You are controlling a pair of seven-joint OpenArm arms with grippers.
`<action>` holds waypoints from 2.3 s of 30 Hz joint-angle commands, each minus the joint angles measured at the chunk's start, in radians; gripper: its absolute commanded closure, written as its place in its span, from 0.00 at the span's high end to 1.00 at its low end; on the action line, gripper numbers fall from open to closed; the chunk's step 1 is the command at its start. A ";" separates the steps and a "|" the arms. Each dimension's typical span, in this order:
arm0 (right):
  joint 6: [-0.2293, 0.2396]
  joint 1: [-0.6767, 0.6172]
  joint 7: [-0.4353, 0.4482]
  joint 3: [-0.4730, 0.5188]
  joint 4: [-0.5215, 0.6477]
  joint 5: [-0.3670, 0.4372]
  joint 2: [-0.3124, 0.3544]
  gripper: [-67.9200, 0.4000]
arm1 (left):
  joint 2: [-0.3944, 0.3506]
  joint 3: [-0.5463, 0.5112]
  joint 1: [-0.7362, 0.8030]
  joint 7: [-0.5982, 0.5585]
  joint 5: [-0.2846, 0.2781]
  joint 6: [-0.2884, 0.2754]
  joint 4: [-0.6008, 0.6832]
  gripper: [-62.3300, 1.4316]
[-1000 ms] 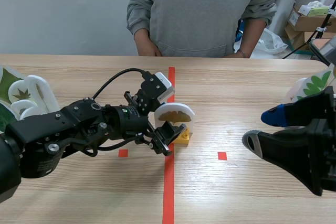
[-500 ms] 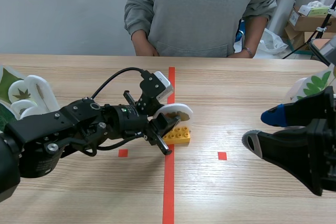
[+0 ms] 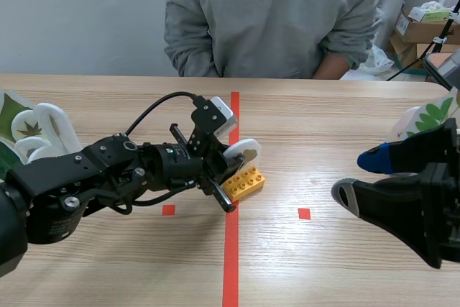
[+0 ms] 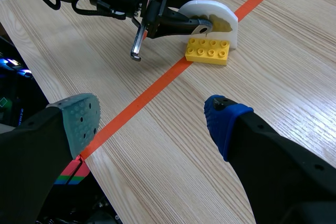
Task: Do the leaf sorting experiment
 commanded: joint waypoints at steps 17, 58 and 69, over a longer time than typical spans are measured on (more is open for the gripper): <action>0.008 0.012 0.015 0.005 0.000 0.007 0.013 0.61 | -0.099 -0.204 0.130 0.030 -0.033 -0.087 0.233 0.09; 0.008 0.012 0.018 0.005 0.000 0.008 0.010 0.61 | -0.176 -0.930 0.684 0.055 -0.100 0.178 0.463 0.09; 0.008 0.012 0.018 0.005 0.000 0.008 0.010 0.61 | -0.178 -0.935 0.582 0.052 -0.100 0.206 0.338 0.09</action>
